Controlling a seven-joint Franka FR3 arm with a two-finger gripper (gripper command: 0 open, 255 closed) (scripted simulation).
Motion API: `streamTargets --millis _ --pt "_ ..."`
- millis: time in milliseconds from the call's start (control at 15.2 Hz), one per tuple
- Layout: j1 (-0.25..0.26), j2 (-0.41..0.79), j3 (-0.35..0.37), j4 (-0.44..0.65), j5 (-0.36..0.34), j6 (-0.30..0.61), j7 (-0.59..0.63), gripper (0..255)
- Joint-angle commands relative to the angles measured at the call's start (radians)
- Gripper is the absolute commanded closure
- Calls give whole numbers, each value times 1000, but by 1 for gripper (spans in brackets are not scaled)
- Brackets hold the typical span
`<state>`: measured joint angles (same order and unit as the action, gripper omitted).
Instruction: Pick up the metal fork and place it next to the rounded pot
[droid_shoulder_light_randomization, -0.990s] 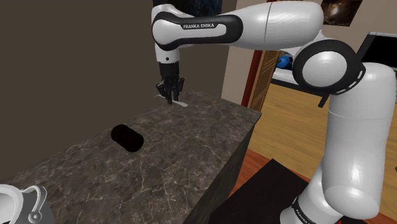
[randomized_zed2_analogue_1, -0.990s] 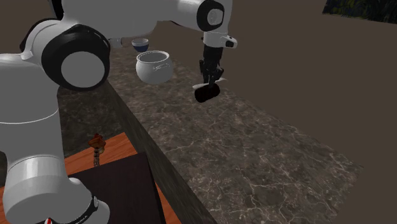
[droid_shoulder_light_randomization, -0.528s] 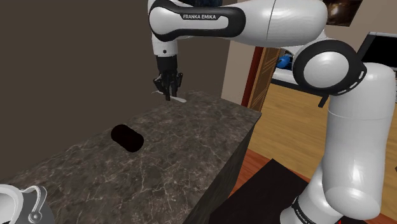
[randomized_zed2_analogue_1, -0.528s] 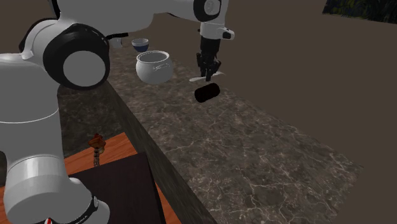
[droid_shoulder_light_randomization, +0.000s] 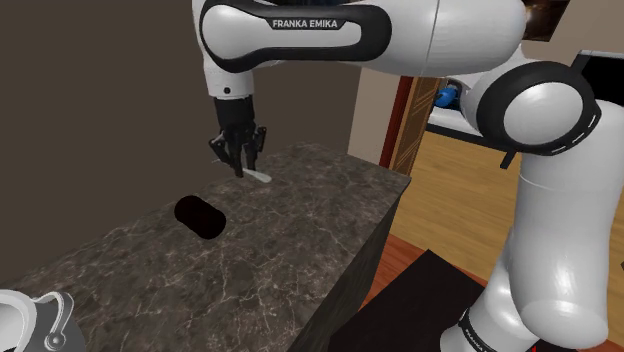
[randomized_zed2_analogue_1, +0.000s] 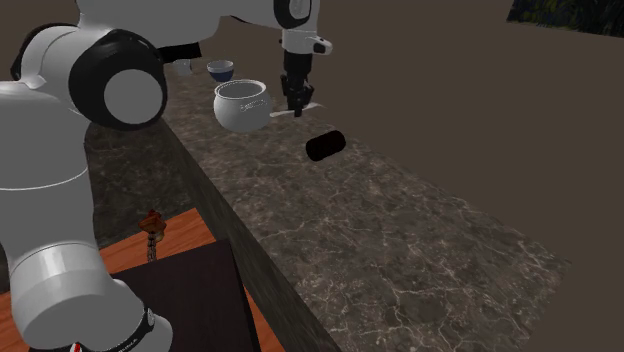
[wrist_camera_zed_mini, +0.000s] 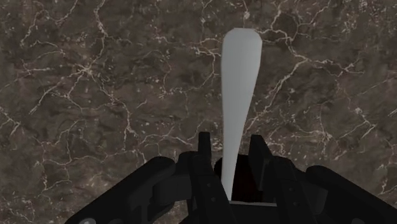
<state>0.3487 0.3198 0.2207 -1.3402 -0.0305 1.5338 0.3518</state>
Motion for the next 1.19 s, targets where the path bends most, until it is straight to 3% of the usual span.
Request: streamTargets --millis 0,594,990,1122 --pt "27 8 13 14 -1 -5 41 255" --pt "175 94 73 132 -21 -35 237 255" --pt "307 228 102 334 -56 -100 373 255" --pt "301 214 101 285 -53 -64 371 255"
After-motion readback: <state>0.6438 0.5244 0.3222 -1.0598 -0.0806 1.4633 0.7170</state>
